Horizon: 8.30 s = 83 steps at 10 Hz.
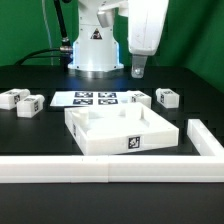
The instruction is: Assemble square table
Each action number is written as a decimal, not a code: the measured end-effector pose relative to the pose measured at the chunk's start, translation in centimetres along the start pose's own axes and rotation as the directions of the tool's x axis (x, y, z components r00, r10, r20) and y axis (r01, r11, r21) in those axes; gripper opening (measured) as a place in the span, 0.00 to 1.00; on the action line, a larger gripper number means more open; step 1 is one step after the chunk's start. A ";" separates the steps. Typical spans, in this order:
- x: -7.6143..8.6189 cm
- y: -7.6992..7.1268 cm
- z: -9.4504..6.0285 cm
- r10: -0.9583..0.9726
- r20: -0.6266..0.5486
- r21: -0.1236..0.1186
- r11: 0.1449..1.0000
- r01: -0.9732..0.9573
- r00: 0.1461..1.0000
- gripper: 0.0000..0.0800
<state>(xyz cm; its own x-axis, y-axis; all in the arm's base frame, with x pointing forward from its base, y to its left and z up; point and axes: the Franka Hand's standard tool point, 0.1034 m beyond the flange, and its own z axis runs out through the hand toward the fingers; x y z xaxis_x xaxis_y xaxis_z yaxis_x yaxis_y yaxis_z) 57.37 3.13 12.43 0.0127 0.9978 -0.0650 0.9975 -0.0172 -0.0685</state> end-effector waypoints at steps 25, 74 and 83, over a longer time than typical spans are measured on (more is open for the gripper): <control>-4.8 -9.7 12.3 -0.283 -0.057 -0.097 0.956 0.276 0.958 0.81; 10.3 -5.0 2.8 0.533 -0.091 -0.091 0.837 -0.540 0.841 0.81; 13.8 -10.3 5.1 0.938 -0.038 0.013 0.344 -0.939 0.343 0.81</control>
Offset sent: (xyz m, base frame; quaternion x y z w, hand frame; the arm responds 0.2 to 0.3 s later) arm -0.0361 -0.0367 -0.0183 0.0503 0.0522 -0.0696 0.9949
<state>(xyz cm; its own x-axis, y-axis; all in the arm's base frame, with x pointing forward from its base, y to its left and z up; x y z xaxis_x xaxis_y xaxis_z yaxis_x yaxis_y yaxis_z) 46.93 16.70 7.20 0.9431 0.3289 -0.0483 0.3303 -0.9436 0.0244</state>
